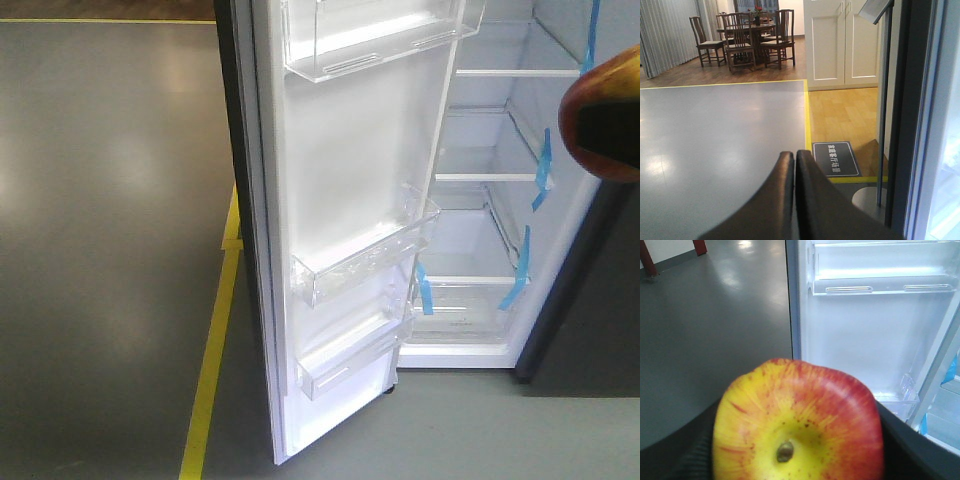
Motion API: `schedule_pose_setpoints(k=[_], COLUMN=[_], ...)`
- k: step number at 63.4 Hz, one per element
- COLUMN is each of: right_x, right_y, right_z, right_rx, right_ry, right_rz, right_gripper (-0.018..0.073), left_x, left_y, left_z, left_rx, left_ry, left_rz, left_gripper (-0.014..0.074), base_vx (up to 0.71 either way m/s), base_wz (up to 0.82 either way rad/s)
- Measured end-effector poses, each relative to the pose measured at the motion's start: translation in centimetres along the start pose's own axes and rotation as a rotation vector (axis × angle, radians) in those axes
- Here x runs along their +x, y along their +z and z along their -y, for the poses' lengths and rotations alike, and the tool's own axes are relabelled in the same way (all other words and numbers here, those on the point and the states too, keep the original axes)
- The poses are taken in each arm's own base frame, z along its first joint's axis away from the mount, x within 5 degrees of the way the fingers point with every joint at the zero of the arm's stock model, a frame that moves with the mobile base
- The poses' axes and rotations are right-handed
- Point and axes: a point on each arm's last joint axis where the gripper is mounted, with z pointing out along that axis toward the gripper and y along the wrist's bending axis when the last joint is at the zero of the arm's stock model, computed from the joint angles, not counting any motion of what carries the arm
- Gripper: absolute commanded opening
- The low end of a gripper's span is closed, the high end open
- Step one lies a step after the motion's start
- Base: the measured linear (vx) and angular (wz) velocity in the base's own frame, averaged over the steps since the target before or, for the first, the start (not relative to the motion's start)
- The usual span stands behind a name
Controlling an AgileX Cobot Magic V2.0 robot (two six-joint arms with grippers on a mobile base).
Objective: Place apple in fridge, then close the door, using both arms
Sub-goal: 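Approach the refrigerator door and bring the apple above the upper door bin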
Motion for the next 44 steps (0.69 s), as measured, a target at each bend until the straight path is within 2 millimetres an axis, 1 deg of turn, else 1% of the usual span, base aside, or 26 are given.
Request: schedule_pose_setpoints(k=[44], right_x=[0.00], right_y=[0.00], right_z=[0.00], right_rx=[0.000], right_ry=[0.000], right_rz=[0.000], right_gripper=[-0.0006], left_x=[0.00], left_y=[0.00], left_z=[0.00], left_rx=[0.000], left_ry=[0.000], left_rz=[0.000], left_gripper=[-0.0006], base_vx=[0.11], base_wz=[-0.02])
